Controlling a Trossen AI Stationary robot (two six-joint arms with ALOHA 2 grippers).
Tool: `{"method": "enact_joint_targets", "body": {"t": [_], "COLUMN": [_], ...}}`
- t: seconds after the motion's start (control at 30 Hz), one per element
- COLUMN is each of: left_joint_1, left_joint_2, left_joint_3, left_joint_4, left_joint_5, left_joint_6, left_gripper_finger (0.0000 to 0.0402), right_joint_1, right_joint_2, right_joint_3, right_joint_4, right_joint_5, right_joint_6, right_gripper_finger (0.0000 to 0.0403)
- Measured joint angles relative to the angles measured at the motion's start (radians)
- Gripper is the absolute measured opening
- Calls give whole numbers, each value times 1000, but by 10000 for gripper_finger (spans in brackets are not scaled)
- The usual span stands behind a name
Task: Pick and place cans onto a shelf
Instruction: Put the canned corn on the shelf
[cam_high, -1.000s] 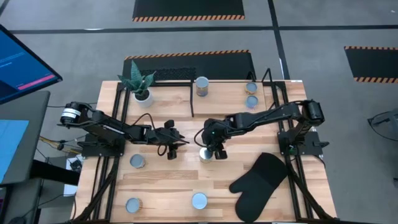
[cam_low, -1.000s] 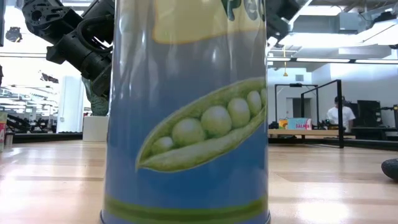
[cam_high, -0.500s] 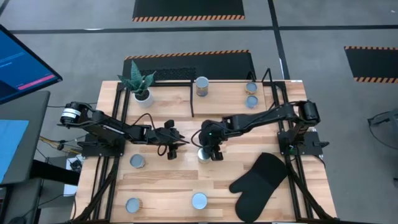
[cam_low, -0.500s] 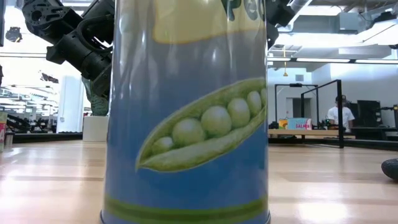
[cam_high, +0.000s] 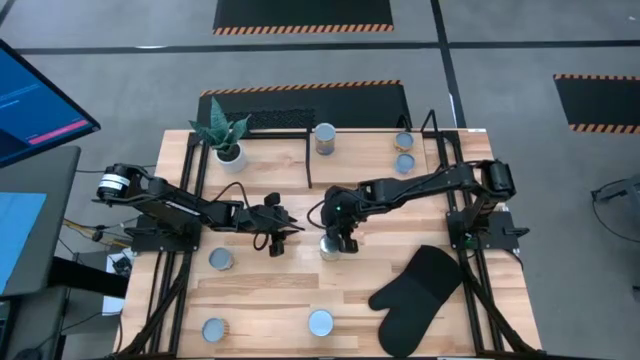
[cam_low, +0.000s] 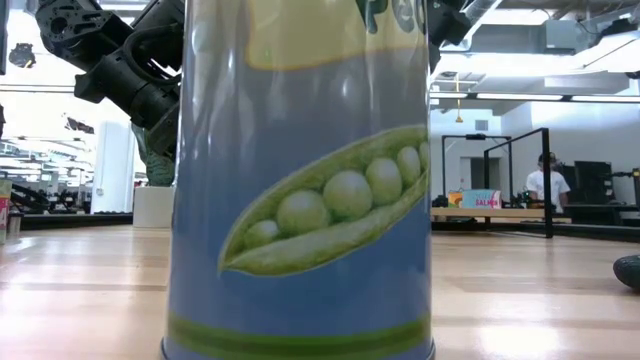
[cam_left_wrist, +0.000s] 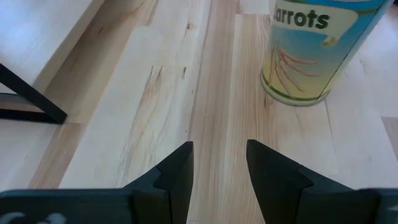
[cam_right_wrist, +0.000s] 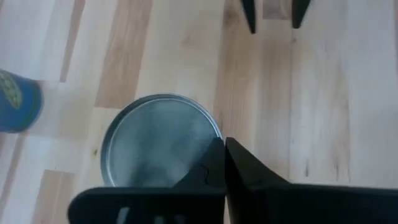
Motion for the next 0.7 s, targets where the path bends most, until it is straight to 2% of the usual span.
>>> {"method": "enact_joint_targets", "body": {"t": [0.27,0.47,0.7], "left_joint_1": [0,0,0], "left_joint_2": [0,0,0], "left_joint_3": [0,0,0], "left_joint_4": [-6,-21,-29], "left_joint_5": [0,0,0], "left_joint_6": [0,0,0], "left_gripper_finger": [140,140,140], "right_joint_1": [-53,-100,-215], "right_joint_2": [-22,-58,-59], "right_joint_3": [81,192,274], "right_joint_4": [-134,-253,-277], "right_joint_5": [17,123,138], "right_joint_6": [-58,-144,-215], "right_gripper_finger": [5,4,4]}}
